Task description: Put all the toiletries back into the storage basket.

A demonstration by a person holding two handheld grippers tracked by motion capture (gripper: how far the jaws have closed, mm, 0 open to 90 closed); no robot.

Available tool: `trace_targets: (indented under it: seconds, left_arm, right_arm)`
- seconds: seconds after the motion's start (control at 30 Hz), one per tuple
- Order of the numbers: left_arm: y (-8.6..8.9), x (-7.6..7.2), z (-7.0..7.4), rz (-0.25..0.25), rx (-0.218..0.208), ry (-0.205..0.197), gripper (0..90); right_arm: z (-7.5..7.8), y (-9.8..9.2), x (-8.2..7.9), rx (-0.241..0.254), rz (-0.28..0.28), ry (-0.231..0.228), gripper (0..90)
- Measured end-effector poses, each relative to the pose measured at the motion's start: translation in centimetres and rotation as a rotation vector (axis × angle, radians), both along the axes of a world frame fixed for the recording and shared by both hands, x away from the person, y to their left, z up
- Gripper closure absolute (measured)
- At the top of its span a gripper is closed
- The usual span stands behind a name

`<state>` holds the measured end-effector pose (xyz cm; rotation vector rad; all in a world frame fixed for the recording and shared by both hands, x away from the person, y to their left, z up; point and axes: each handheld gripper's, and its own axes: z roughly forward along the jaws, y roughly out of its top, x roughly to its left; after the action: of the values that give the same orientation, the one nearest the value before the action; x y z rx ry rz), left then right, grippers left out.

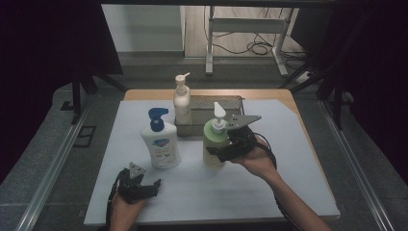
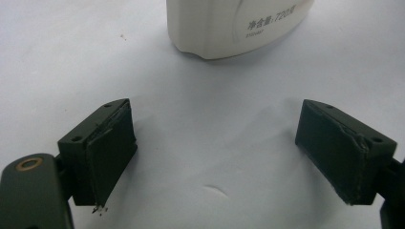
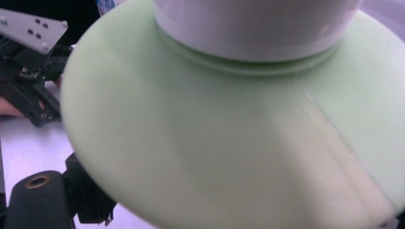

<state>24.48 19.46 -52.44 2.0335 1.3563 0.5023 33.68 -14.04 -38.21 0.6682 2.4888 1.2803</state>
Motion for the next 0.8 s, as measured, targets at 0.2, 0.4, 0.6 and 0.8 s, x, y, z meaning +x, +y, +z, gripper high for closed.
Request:
trace_targets:
  seconds: [0.2, 0.4, 0.6, 0.8]
  left_arm:
    - [0.0, 0.0, 0.0, 0.0, -0.001, -0.001, 13.0]
    - [0.0, 0.0, 0.0, 0.0, -0.001, -0.001, 13.0]
    - [0.0, 0.0, 0.0, -0.001, 0.001, 0.0, 13.0]
    - [0.0, 0.0, 0.0, -0.001, 0.001, 0.0, 13.0]
  right_arm:
    - [0.8, 0.4, 0.8, 0.006, -0.021, -0.009, 12.2]
    - [1.8, 0.8, 1.8, 0.013, -0.041, -0.021, 12.2]
    - [2.5, 1.3, 2.3, 0.011, -0.052, -0.027, 12.2]
    - [3.4, 2.0, 2.9, 0.012, -0.06, -0.041, 12.3]
